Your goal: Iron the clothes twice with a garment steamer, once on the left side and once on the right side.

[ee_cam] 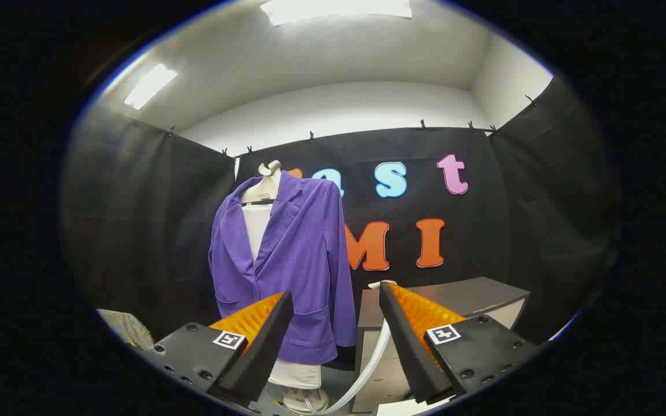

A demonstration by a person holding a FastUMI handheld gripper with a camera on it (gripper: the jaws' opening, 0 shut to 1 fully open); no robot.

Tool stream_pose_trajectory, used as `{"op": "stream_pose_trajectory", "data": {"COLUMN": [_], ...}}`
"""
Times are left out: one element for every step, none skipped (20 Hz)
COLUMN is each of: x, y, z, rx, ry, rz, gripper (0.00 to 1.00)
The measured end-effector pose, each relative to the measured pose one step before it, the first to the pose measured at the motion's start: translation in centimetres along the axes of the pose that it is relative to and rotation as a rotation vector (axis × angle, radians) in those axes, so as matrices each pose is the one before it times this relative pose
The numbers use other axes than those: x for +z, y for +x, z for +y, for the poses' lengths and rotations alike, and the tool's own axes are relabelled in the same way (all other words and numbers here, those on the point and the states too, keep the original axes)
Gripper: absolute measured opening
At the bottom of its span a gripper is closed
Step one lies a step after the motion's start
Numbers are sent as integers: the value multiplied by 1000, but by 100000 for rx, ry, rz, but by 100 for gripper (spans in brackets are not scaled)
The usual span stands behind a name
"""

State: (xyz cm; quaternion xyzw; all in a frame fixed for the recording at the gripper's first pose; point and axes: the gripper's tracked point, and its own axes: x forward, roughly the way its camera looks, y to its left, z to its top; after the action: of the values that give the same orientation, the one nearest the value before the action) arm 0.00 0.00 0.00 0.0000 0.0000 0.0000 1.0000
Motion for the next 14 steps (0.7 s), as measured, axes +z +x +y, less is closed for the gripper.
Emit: {"op": "stream_pose_trajectory", "data": {"x": [-45, -26, -59, 15, -5, -43, -45, -19, -90, 83, -68, 19, -60, -24], "y": [33, -59, -9, 20, 2, -112, 3, -102, 4, 23, -42, 16, 18, -162], "z": [0, -34, 4, 122, 115, 55, 45, 102, 0, 92, 60, 73, 1, 35], "rx": [-172, -259, -95, 39, 268, 139, 106, -41, -66, 86, 126, 48, 24, -52], "ry": [-76, -4, 71, 148, 78, -38, -174, -215, -107, -49, 9, 22, -20, -42], "rz": [68, -88, -91, -46, 38, 122, -10, -6, -45, -23, 13, 25, 41, 14], "gripper": [99, 99, 99, 99, 99, 99, 99, 99, 99, 98, 98, 99, 99, 99]}}
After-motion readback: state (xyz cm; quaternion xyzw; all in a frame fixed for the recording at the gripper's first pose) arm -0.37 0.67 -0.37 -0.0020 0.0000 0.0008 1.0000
